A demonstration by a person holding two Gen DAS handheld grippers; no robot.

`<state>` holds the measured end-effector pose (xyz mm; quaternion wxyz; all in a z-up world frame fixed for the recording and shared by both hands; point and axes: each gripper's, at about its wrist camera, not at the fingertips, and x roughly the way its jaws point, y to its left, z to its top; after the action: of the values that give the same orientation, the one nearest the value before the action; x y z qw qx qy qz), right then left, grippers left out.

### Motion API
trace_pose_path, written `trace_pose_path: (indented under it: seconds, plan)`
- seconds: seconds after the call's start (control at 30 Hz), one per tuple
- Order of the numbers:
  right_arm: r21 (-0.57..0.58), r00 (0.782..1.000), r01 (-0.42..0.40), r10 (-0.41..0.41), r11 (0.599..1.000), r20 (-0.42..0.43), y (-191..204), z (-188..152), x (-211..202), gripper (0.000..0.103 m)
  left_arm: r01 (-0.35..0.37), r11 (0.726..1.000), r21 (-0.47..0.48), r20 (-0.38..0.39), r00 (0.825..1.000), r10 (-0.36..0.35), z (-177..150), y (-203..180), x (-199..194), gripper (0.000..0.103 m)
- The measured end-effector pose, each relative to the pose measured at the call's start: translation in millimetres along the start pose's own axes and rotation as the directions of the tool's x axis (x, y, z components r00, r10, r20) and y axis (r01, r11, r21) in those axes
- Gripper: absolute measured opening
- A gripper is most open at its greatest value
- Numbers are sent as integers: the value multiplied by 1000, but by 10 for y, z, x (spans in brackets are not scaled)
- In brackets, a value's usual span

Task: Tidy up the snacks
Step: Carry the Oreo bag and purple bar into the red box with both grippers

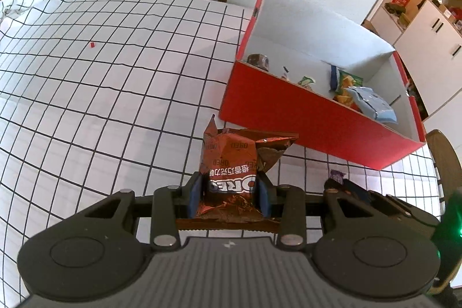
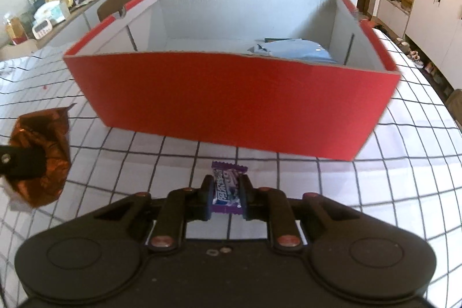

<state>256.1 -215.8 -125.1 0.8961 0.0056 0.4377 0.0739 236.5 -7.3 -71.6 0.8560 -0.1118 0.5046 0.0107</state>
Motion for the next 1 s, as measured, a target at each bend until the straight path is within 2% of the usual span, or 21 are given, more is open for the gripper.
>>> trace_pose_path:
  seconds: [0.27, 0.5, 0.7, 1.0]
  plan:
    - [6, 997, -69, 69, 998, 27, -49, 18, -477, 17, 0, 999, 46, 22, 1000, -1, -64, -134, -210, 38]
    - [-23, 990, -106, 107, 994, 91, -83, 148, -948, 17, -14, 992, 125, 83, 997, 4, -50, -345, -480, 38]
    - [-32, 984, -106, 110, 994, 143, -175, 384, -1235, 17, -12, 987, 163, 129, 992, -9, 86, -502, -694, 38]
    - [-44, 976, -101, 107, 994, 188, -278, 739, -1359, 17, -35, 973, 226, 180, 984, -6, 395, -778, -841, 39]
